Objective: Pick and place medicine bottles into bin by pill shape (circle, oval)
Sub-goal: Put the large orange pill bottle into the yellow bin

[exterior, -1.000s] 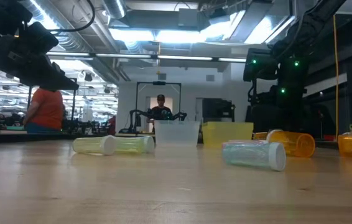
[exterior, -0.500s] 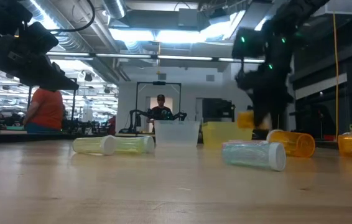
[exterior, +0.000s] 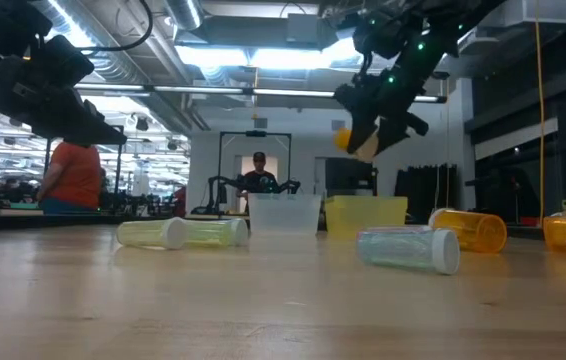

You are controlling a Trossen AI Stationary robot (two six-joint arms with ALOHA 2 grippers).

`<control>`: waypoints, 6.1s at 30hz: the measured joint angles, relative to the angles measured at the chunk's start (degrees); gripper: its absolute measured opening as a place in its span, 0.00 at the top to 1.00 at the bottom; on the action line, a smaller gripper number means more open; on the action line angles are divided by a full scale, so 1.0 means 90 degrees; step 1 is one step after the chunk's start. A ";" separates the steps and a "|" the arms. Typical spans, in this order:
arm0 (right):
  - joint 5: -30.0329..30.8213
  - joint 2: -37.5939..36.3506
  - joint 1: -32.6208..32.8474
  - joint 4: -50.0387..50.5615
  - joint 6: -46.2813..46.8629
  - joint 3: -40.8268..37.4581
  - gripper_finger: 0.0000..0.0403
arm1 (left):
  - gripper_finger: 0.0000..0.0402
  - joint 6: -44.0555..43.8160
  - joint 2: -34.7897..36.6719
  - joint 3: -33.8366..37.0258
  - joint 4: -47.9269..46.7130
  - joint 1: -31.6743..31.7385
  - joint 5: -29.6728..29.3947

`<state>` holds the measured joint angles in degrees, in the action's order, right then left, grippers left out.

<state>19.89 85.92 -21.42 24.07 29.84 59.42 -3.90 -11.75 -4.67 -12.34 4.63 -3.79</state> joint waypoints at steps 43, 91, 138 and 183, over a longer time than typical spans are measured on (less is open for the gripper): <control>-0.1344 0.0608 -0.1178 -0.0400 -0.0341 0.0002 0.39 | 0.94 -0.0002 -0.0002 -0.0001 -0.0002 0.0000 0.0000; -0.1500 -0.2741 0.2157 0.6046 0.3691 0.0001 0.45 | 0.94 0.0000 -0.0001 0.0000 -0.0002 0.0000 0.0000; -0.1607 0.0322 0.2960 0.2096 0.4153 -0.1232 0.45 | 0.94 0.0000 0.0000 -0.0001 -0.0002 0.0000 -0.0017; 0.0566 0.0649 -0.0043 0.0358 0.0130 0.0548 0.54 | 0.94 0.0002 -0.0002 -0.0001 -0.0002 0.0001 -0.0024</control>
<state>24.99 91.77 -21.81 27.29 31.01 64.36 -3.88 -11.77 -4.69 -12.36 4.64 -4.01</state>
